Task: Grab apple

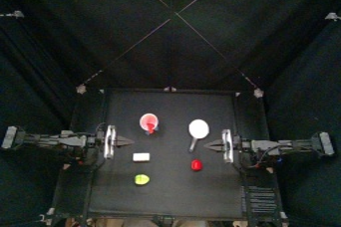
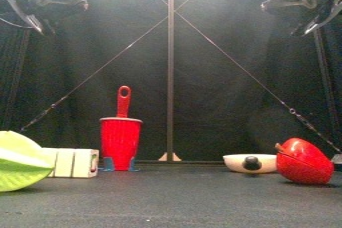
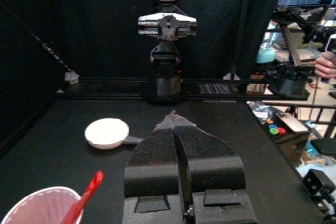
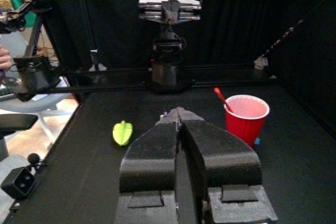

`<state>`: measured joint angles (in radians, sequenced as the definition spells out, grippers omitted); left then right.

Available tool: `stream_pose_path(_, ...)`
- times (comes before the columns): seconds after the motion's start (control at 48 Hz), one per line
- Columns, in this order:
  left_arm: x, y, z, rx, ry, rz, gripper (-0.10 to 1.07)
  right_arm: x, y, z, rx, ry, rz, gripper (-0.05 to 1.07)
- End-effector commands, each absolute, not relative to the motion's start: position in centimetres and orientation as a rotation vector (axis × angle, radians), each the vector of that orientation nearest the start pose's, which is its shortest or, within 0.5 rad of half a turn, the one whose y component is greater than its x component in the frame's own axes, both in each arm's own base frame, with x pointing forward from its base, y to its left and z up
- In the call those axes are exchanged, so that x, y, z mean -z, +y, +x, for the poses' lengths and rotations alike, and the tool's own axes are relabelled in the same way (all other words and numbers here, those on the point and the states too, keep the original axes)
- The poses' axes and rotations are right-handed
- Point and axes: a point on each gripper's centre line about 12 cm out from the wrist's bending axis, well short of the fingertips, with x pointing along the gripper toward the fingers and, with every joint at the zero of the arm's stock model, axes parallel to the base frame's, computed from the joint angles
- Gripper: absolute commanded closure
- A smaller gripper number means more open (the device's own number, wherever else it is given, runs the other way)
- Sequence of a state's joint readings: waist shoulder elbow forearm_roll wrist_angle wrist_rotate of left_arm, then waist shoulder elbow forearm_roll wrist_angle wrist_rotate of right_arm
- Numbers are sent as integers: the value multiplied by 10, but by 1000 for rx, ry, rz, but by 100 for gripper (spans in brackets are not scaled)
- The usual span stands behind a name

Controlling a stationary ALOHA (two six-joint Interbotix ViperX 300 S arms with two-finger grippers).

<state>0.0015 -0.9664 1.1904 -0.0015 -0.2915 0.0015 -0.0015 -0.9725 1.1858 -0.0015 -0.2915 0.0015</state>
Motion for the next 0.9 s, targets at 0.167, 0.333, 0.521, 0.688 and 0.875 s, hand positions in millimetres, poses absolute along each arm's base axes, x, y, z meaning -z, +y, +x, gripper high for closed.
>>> stream_pose_path(0.167, -290, 0, 199, 2, -123, -3, 101, -260, 0, 208, 3, 57, 55, 102)
stream_pose_path(0.333, -285, -1, 198, 5, -112, -6, 101, -240, 0, 217, 23, 185, 207, 101)
stream_pose_path(0.521, -285, -3, 198, 15, -110, -11, 100, -223, 6, 221, 42, 353, 364, 101)
stream_pose_path(0.688, -284, -3, 198, 17, -112, -8, 100, -216, 17, 225, 45, 488, 470, 101)
stream_pose_path(0.875, -283, -4, 198, 18, -112, -10, 100, -215, 24, 230, 63, 587, 536, 101)
